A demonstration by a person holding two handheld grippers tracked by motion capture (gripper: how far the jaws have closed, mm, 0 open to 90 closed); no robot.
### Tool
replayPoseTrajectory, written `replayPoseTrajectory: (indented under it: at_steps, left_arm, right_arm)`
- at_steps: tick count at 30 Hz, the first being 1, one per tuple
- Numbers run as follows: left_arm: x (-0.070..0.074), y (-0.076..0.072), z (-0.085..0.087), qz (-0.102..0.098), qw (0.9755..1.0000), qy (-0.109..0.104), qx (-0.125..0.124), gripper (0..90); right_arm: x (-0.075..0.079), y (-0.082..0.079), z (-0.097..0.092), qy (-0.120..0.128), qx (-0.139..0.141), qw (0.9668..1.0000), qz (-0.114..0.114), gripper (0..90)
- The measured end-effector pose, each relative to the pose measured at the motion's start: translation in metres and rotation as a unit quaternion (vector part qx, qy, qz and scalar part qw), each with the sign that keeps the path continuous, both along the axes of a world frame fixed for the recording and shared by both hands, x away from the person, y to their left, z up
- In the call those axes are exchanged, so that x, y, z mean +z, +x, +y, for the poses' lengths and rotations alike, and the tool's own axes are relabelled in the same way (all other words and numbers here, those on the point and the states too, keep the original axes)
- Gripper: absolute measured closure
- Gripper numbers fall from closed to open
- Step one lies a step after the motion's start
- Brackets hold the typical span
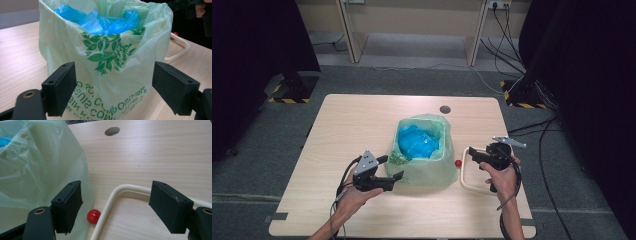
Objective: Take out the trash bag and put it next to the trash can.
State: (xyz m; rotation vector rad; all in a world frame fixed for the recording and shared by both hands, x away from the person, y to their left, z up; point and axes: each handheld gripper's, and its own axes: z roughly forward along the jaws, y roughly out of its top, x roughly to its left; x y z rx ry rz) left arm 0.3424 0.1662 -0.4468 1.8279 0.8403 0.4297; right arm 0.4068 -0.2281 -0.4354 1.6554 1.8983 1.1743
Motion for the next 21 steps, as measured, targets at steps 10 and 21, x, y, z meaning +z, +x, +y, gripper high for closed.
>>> replayPoseTrajectory:
  at_steps: [10, 21]
  left_arm:
    - [-0.0006, 0.0051, -0.0045, -0.011, 0.9997, 0.019, 0.012, 32.3]
    - [-0.0041, 0.0019, -0.004, -0.019, 0.999, 0.038, 0.014, 67.8]
  right_arm:
    - [0.0006, 0.0013, 0.003, 0.0, 0.005, 1.0, 0.002, 26.3]
    - [0.0057, 0.0039, 0.0094, 0.011, 0.015, 0.9998, -0.003, 26.4]
